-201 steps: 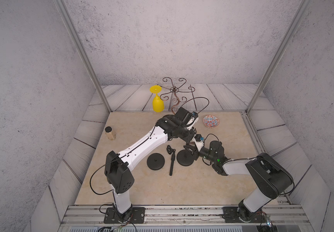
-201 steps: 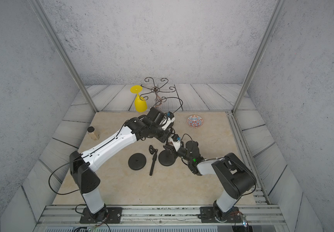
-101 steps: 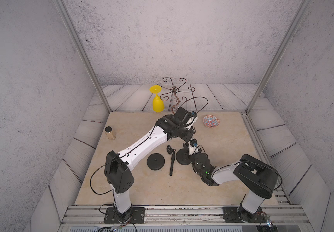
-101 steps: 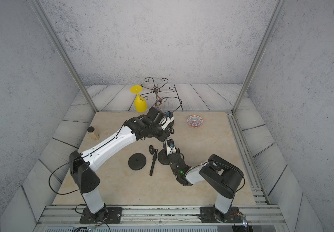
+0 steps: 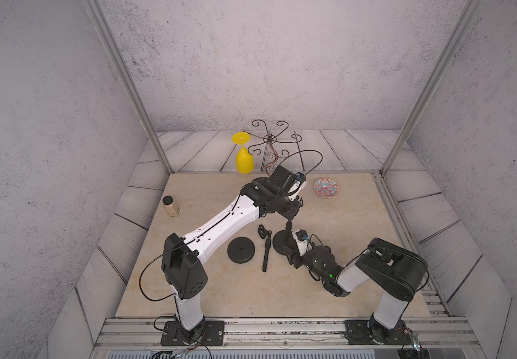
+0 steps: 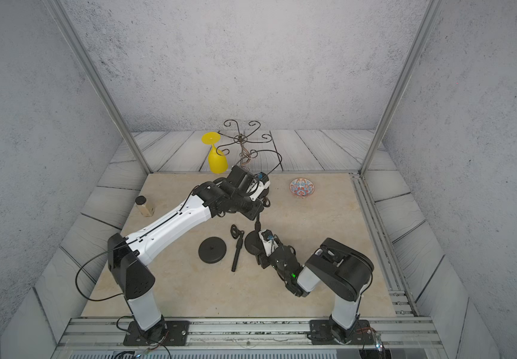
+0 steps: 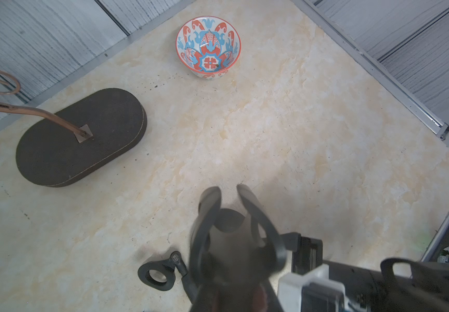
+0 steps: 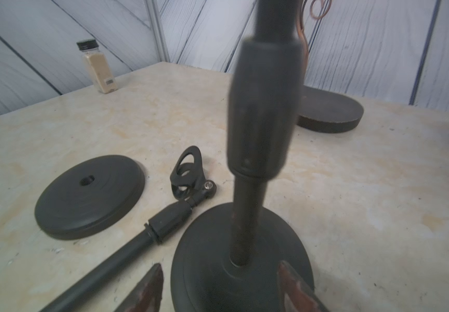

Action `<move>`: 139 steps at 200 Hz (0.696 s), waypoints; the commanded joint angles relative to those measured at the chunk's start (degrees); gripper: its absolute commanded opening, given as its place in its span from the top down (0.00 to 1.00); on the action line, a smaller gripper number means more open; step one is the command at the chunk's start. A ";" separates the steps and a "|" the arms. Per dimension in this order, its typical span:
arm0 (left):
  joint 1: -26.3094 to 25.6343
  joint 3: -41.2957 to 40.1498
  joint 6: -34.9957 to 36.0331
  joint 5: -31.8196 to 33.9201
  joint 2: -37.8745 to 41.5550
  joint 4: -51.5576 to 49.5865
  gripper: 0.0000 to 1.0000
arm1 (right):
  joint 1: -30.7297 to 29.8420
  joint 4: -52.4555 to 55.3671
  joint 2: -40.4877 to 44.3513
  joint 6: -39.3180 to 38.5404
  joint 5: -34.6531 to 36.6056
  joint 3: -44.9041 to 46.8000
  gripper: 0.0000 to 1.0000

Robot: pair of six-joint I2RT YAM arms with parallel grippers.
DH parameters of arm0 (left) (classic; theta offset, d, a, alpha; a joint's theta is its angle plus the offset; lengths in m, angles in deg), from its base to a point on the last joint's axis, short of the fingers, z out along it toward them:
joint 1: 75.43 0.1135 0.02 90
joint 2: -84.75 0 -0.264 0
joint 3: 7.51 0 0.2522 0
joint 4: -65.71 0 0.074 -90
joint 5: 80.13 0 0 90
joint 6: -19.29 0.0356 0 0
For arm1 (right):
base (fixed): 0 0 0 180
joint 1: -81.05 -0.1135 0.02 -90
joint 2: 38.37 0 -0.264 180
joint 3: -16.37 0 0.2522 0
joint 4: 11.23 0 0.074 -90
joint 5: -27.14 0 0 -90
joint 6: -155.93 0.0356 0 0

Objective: Assemble a microphone stand
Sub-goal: Screw the microphone stand pole into the microphone stand base, then move the microphone stand to the center of the board.

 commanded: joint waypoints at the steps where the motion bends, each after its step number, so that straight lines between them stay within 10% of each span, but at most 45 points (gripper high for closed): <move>1: -0.17 -0.88 -0.33 -1.64 1.33 -1.61 0.84 | 4.27 1.95 6.04 -0.68 -22.07 -0.82 0.35; 67: -0.08 -0.83 -0.15 -1.96 1.64 -1.62 0.84 | 13.95 15.67 6.66 -5.94 -32.23 -11.94 0.49; 139: -0.08 -1.01 -0.15 -2.11 1.51 -1.58 0.84 | 14.20 10.59 1.97 -2.44 -23.94 -11.19 0.99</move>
